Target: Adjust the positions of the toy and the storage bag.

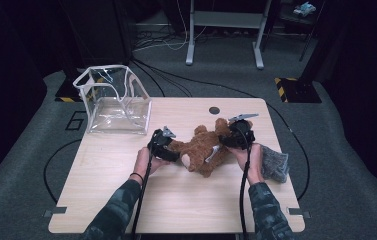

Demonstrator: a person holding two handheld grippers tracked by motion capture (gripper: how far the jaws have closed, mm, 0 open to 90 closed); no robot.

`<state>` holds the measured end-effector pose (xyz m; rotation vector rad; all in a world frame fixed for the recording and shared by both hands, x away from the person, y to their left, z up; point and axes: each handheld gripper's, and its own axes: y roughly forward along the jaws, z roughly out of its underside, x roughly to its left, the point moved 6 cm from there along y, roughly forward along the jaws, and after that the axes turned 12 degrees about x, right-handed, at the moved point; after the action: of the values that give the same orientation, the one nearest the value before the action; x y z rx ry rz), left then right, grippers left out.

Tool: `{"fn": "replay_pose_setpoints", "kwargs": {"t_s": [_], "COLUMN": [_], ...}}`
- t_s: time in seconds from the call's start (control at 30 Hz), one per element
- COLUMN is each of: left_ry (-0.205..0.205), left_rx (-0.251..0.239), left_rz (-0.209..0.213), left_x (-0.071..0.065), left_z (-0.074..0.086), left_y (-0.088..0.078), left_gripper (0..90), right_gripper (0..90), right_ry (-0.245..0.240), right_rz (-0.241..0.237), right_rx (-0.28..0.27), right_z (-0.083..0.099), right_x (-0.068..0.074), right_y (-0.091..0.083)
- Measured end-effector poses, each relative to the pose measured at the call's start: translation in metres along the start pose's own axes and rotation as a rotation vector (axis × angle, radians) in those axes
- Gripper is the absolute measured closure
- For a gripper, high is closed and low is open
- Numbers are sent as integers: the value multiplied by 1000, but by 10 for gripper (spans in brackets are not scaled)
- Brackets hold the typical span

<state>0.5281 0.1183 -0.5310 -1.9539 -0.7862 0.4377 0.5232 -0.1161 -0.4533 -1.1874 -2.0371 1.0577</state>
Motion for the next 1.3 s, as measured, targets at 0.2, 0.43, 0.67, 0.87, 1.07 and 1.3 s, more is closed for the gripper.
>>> {"fn": "replay_pose_setpoints", "kwargs": {"t_s": [0.2,0.43,0.67,0.87,1.07,1.3], "left_ry": [14,33,1,-2,-14,8], "left_rx": [-11,-9,-69,-149,-213,-249], "left_rz": [-5,-2,-36,-85,-113,-156], "left_x": [1,-4,-1,-1,-2,-7], "left_z": [-1,-3,-2,-4,-1,7], "left_y": [2,1,-16,-40,-61,-82], "left_gripper": [507,731,770,773,776,777], "right_gripper": [643,762,781,781,781,780], "right_ry": [-9,-15,-52,-71,-100,-143], "right_rz": [1,14,40,39,41,33], "right_rx": [1,-10,-31,-65,-90,-117], "right_z": [0,1,-3,-7,-14,-20], "right_x": [0,-1,-3,-6,-2,2], "right_y": [2,2,-4,-10,-17,-20]}}
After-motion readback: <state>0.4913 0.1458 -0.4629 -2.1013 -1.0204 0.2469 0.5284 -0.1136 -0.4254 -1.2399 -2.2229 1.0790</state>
